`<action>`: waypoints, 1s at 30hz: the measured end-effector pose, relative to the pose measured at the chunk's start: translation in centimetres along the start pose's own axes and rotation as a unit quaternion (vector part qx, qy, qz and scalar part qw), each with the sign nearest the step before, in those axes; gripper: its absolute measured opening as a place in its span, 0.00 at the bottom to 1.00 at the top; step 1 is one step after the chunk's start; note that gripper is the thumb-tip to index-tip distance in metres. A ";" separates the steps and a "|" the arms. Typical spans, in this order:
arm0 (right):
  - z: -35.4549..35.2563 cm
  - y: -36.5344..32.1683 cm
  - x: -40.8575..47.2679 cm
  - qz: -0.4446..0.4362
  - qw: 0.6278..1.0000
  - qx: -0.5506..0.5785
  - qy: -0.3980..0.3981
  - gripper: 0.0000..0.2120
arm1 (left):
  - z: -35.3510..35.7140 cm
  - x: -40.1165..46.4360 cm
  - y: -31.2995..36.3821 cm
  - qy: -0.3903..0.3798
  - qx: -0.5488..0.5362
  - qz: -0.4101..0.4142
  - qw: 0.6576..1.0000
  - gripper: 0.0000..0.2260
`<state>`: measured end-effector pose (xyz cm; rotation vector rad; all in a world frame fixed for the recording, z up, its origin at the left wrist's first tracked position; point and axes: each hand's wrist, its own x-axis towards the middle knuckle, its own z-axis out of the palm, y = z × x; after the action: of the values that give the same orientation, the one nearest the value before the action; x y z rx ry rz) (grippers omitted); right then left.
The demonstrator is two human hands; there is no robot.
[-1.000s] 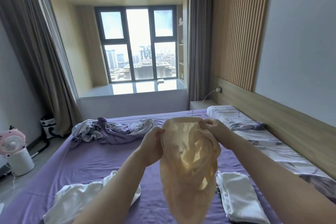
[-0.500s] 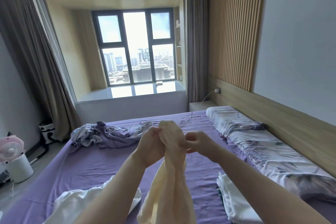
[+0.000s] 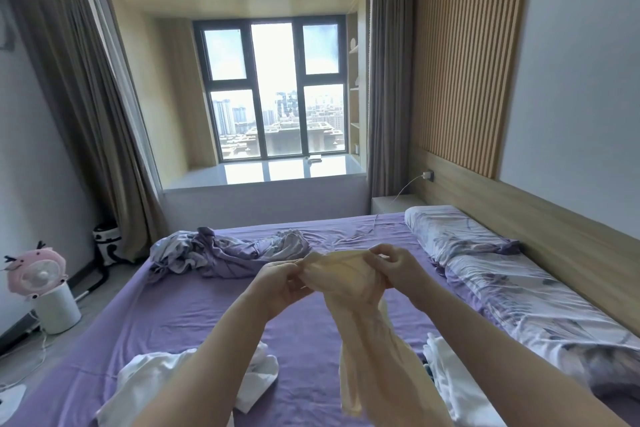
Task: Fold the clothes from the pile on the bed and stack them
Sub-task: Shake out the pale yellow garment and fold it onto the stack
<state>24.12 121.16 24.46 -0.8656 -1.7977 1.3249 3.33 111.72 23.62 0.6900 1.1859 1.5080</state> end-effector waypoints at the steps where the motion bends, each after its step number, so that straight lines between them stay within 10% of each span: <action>1: -0.1 0.0 0.0 -0.002 1.000 0.000 0.005 0.06 | 0.2 0.0 0.0 -0.004 -0.011 -0.005 1.000 0.16; 7: -1.4 0.4 -0.4 0.006 1.000 0.017 0.022 0.05 | -0.6 -0.1 -0.4 -0.007 0.184 0.054 0.981 0.09; 16: 0.5 0.0 -1.1 0.020 0.997 0.071 -0.011 0.05 | 1.9 -0.7 -2.5 0.116 0.424 0.303 0.846 0.07; 19: 1.1 -0.2 -1.1 0.011 0.998 0.054 -0.011 0.05 | 4.5 -1.8 -4.1 0.010 0.441 0.258 0.860 0.13; 25: 0.0 0.1 -1.6 0.006 0.997 0.076 0.010 0.01 | 7.2 -1.1 -4.9 0.058 0.372 0.181 0.909 0.09; 30: -0.3 2.4 -3.1 -0.077 0.988 -0.135 0.023 0.12 | 7.8 -0.6 -4.3 0.049 0.205 0.129 0.969 0.07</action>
<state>26.22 119.28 21.71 -0.8706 -1.9940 0.9725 11.97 113.49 22.36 1.0898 1.5540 1.5347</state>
